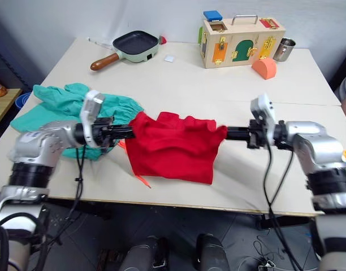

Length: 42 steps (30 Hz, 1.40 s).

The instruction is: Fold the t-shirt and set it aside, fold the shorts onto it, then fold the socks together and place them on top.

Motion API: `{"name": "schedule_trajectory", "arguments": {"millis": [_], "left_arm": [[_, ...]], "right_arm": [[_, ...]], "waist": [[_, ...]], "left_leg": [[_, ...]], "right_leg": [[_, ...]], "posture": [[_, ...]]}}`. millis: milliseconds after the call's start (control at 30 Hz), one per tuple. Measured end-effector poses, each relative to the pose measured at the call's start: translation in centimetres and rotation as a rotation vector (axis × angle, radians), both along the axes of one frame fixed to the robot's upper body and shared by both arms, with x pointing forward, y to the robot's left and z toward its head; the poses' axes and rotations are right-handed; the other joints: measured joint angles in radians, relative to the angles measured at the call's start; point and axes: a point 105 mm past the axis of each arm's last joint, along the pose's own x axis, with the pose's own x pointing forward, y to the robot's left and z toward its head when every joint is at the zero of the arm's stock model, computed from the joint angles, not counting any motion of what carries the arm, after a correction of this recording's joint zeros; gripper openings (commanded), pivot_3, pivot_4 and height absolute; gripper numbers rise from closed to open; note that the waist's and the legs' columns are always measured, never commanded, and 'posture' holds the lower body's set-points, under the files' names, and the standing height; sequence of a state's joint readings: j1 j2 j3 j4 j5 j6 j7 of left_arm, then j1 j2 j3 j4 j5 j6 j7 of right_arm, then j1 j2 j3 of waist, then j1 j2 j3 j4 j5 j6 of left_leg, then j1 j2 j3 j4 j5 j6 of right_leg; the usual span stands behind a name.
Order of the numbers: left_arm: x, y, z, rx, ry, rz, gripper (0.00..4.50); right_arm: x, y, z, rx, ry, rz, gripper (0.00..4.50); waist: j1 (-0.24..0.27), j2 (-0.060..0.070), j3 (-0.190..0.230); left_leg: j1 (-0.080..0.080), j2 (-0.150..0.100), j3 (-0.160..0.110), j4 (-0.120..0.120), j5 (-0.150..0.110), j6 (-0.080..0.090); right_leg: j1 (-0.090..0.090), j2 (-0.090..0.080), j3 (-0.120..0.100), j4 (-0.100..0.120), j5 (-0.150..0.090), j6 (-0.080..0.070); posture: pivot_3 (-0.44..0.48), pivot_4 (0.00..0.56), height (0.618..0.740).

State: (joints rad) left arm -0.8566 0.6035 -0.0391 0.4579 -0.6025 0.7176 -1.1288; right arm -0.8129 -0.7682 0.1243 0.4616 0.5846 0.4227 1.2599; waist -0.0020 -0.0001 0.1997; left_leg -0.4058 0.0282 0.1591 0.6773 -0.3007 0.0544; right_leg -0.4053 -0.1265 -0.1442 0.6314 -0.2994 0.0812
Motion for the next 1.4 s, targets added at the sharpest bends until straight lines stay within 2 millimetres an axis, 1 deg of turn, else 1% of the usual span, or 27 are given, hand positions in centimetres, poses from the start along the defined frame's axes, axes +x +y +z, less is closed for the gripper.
{"name": "schedule_trajectory", "arguments": {"millis": [67,133,200,267,433,600,700,767,833,967,1067,1100,1167,1233,1300,1400], "left_arm": [[1.2,-0.1,-0.8,0.004,0.020,0.060,0.00],[2.9,-0.1,-1.3,-0.017,0.026,0.144,0.00],[3.9,-0.4,-1.6,-0.012,0.015,0.193,0.00],[4.6,-0.8,-1.9,-0.006,0.002,0.215,0.00],[5.7,-1.0,-2.4,-0.027,-0.015,0.262,0.00],[6.5,-1.1,-2.7,-0.018,-0.008,0.304,0.00],[7.4,-0.8,-2.7,-0.043,-0.013,0.381,0.72],[7.6,-0.5,-2.6,-0.057,-0.022,0.409,1.29],[7.7,-0.4,-2.3,-0.054,-0.056,0.419,1.95],[8.0,0.4,-1.8,-0.031,-0.146,0.473,3.24],[7.7,1.7,-1.3,0.006,-0.257,0.508,4.10],[7.4,2.3,-1.1,0.019,-0.295,0.509,4.48],[6.6,3.2,-0.7,0.065,-0.375,0.487,4.50],[5.0,3.6,-0.5,0.150,-0.490,0.398,4.50],[3.1,3.7,-0.7,0.212,-0.573,0.292,4.50],[0.0,3.4,-1.1,0.292,-0.678,0.106,4.50]], "right_arm": [[0.9,-0.1,-0.9,0.003,0.033,-0.044,0.04],[2.2,-0.4,-1.8,0.015,0.063,-0.122,0.04],[3.2,-0.4,-2.3,0.018,0.072,-0.178,0.04],[3.9,-0.6,-2.5,0.022,0.068,-0.225,0.04],[4.5,-1.7,-2.8,0.033,0.063,-0.303,0.04],[5.6,-1.7,-3.9,0.040,0.077,-0.386,0.04],[6.0,-1.4,-4.7,0.041,0.079,-0.424,0.00],[6.2,-1.3,-4.7,0.061,0.078,-0.444,0.51],[6.4,-1.8,-4.4,0.080,0.070,-0.474,1.08],[6.9,-2.7,-3.8,0.051,-0.011,-0.541,2.47],[7.1,-4.0,-3.1,0.016,-0.078,-0.599,3.45],[6.9,-4.6,-2.9,0.003,-0.091,-0.606,3.90],[6.4,-5.6,-2.8,-0.019,-0.110,-0.604,4.46],[5.4,-5.8,-2.6,-0.045,-0.161,-0.540,4.46],[3.8,-5.3,-2.3,-0.073,-0.232,-0.414,4.46],[0.9,-3.0,-1.7,-0.087,-0.326,-0.182,4.46]], "waist": [[0.001,0.000,0.000],[0.000,-0.001,0.000],[-0.002,-0.001,0.000],[-0.002,-0.001,0.000],[-0.004,-0.001,0.000],[-0.011,-0.001,0.000],[-0.018,-0.001,0.000],[-0.024,-0.001,0.000],[-0.026,-0.001,0.000],[-0.029,-0.001,0.000],[-0.030,-0.001,0.000],[-0.030,-0.001,0.000],[-0.030,-0.001,0.000],[-0.029,-0.001,0.000],[-0.028,-0.001,0.000],[-0.028,-0.001,0.000]], "left_leg": [[-0.004,-0.001,0.001,0.002,0.000,0.000],[-0.006,-0.002,0.001,0.004,0.000,0.001],[-0.006,-0.002,0.002,0.004,0.000,0.002],[-0.006,-0.002,0.002,0.005,0.001,0.002],[-0.005,-0.002,0.004,0.005,0.001,0.002],[-0.005,-0.002,0.005,0.005,0.001,0.002],[-0.005,-0.002,0.005,0.005,0.001,0.002],[-0.005,-0.002,0.005,0.005,0.001,0.002],[-0.005,-0.002,0.005,0.004,0.001,0.002],[-0.004,-0.001,0.006,0.004,0.001,0.002],[-0.003,-0.001,0.007,0.003,0.001,0.002],[-0.003,-0.001,0.007,0.003,0.001,0.002],[-0.003,-0.001,0.008,0.003,0.001,0.002],[-0.002,-0.001,0.009,0.002,0.000,0.002],[-0.001,-0.001,0.010,0.002,0.000,0.001],[-0.001,0.000,0.010,0.003,0.000,0.001]], "right_leg": [[-0.005,0.002,0.000,0.005,0.000,0.000],[-0.006,0.002,0.001,0.005,0.000,0.001],[-0.007,0.003,0.001,0.006,0.001,0.002],[-0.007,0.002,0.002,0.006,0.001,0.002],[-0.007,0.003,0.003,0.007,0.001,0.002],[-0.008,0.003,0.005,0.009,0.001,0.002],[-0.008,0.003,0.005,0.009,0.001,0.002],[-0.009,0.003,0.005,0.010,0.001,0.002],[-0.009,0.003,0.005,0.010,0.001,0.002],[-0.009,0.002,0.007,0.010,0.001,0.002],[-0.009,0.000,0.008,0.010,0.001,0.002],[-0.009,0.000,0.008,0.011,0.001,0.002],[-0.009,0.000,0.008,0.010,0.001,0.002],[-0.009,0.002,0.009,0.010,0.001,0.002],[-0.009,0.004,0.010,0.010,0.001,0.002],[-0.009,0.005,0.011,0.010,0.001,0.002]], "posture": [[0.000,0.150,0.740],[0.000,0.150,0.740],[0.000,0.150,0.740],[0.000,0.150,0.740],[0.000,0.150,0.740],[0.000,0.150,0.740],[0.000,0.150,0.740],[0.000,0.150,0.740],[0.000,0.150,0.740],[0.000,0.150,0.740],[0.000,0.150,0.740],[0.000,0.150,0.740],[0.000,0.150,0.740],[0.000,0.150,0.740],[0.000,0.150,0.740],[0.000,0.150,0.740]]}}
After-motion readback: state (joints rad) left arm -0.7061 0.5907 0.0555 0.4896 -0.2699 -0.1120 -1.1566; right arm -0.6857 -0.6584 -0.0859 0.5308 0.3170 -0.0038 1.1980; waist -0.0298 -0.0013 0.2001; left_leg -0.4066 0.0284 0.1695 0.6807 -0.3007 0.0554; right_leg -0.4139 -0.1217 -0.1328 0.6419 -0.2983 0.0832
